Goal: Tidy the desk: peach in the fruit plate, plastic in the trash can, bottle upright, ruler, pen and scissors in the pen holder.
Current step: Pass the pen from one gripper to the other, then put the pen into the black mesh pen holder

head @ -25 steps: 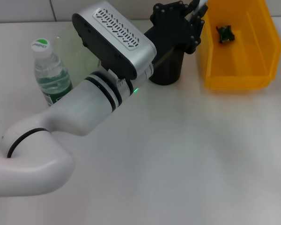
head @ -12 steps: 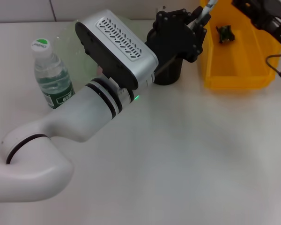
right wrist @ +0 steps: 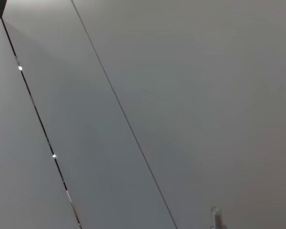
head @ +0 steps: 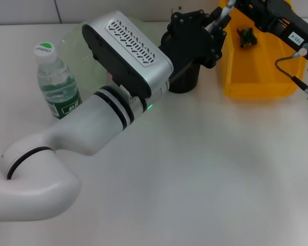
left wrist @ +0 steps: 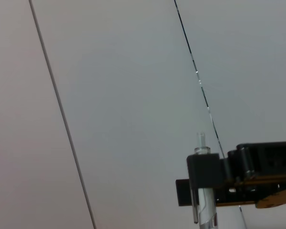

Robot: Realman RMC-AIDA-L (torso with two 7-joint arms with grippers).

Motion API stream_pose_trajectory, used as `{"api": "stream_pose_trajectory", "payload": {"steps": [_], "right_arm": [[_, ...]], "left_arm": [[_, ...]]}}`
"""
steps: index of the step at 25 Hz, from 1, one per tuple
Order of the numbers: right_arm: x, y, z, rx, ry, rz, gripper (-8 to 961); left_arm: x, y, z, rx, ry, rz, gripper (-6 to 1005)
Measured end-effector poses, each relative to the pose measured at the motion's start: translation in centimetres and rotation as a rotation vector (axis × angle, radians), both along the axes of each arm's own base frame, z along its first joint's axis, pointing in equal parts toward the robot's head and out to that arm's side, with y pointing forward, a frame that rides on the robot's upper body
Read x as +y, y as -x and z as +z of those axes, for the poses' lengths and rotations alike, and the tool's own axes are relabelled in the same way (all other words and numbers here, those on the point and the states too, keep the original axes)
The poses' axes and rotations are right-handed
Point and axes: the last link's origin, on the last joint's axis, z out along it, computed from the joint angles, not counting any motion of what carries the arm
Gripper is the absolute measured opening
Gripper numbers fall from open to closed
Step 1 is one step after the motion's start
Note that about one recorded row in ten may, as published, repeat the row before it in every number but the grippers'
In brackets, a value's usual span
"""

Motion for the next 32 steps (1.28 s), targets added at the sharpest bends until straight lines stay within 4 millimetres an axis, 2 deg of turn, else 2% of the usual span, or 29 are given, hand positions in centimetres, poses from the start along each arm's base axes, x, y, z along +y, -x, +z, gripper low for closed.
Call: {"api": "stream_pose_trajectory", "payload": {"steps": [17,21,29,32], "right_arm": [[0.3,0.4,-0.4,-0.029,0.0,0.015,201],[0.3,0.5,-0.2,-0.021,-0.018,0.016,133],[0.8,0.9,0.5,0.006,-0.061,0.017,134],[1.1,1.0,0.9,0.02,-0.094,0.011,138]], "left_arm": [[0.0,0.1,-0.1,0.003,0.002,0.004,222],[-0.1,0.3,-0.1,0.005,0.004,0.009,226],[-0.4,0.4,0.0,-0.006,0.005,0.018,233],[-1.0,0.4,0.4,-0.042,0.007,0.034,355]]}}
